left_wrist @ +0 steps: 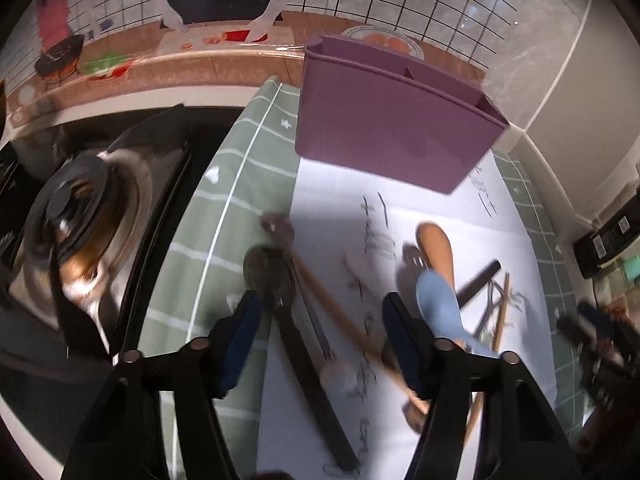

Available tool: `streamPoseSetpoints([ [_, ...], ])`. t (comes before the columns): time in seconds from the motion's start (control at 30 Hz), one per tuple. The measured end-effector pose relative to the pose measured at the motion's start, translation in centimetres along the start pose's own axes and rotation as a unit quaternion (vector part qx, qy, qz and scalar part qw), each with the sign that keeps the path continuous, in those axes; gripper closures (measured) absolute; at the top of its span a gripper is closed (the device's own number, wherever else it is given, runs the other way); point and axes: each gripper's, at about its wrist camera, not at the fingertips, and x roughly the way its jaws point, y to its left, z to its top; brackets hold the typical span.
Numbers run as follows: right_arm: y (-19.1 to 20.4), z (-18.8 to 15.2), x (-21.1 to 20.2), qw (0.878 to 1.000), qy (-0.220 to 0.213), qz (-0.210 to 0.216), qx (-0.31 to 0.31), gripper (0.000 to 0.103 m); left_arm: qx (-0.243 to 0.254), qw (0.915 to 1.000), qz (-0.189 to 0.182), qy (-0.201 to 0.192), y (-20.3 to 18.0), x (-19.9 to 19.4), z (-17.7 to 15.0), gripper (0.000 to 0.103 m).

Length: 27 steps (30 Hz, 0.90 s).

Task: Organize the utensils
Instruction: 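Grasp the blue plastic spoon with the right tool while the left tool grasps a small metal spoon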

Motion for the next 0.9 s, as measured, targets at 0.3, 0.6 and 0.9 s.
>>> streamPoseSetpoints([
  [0.3, -0.2, -2.3, -0.3, 0.999, 0.023, 0.016, -0.017, 0.053, 0.023, 0.9993, -0.02, -0.022, -0.1, -2.3, -2.4, 0.051],
  [0.6, 0.6, -2.2, -0.2, 0.999, 0.019, 0.017, -0.046, 0.059, 0.052, 0.9984, 0.006, -0.021, -1.8, -0.5, -5.5, 0.07],
  [0.9, 3.1, -0.1, -1.1, 0.99, 0.011, 0.12, -0.066, 0.057, 0.076, 0.9954, 0.013, -0.057, -1.5, -2.4, -4.7, 0.081],
])
